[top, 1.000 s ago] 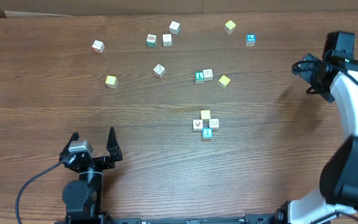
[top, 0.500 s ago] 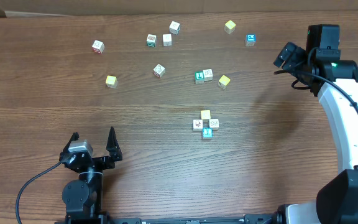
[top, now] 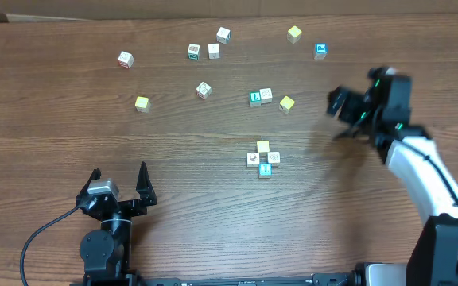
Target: Form a circle
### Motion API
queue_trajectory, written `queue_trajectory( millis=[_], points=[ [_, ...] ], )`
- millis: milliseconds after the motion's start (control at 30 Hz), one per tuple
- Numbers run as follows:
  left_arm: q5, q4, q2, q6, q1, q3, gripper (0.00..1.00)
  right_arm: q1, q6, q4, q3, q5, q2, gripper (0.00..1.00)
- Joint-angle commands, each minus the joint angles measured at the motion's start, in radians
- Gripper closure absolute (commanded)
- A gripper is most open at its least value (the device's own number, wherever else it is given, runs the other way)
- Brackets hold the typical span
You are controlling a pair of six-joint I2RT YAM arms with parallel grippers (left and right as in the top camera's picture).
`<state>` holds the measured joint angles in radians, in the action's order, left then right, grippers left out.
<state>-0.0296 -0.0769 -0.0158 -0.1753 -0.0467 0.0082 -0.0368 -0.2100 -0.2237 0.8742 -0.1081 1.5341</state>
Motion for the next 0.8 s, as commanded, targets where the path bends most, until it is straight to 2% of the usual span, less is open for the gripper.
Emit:
queue_trajectory(
  millis=[0, 200, 467, 533, 767],
  points=[
    [0.004, 0.001, 0.011, 0.022, -0.005, -0.003, 0.0, 0.005, 0.066, 0.06, -0.092, -0.089, -0.058, 0.0],
    [0.004, 0.001, 0.011, 0.022, -0.005, -0.003, 0.0, 0.005, 0.133, 0.036, -0.199, -0.089, -0.072, 0.0],
    [0.004, 0.001, 0.011, 0.022, -0.005, -0.003, 0.0, 0.005, 0.129, 0.235, -0.479, -0.13, -0.106, 0.0],
    [0.004, 0.001, 0.011, 0.022, -0.005, -0.003, 0.0, 0.004, 0.129, 0.33, -0.571, -0.149, -0.138, 0.0],
    [0.004, 0.001, 0.011, 0.022, -0.005, -0.003, 0.0, 0.003, 0.129, 0.548, -0.732, -0.156, -0.26, 0.0]
  ],
)
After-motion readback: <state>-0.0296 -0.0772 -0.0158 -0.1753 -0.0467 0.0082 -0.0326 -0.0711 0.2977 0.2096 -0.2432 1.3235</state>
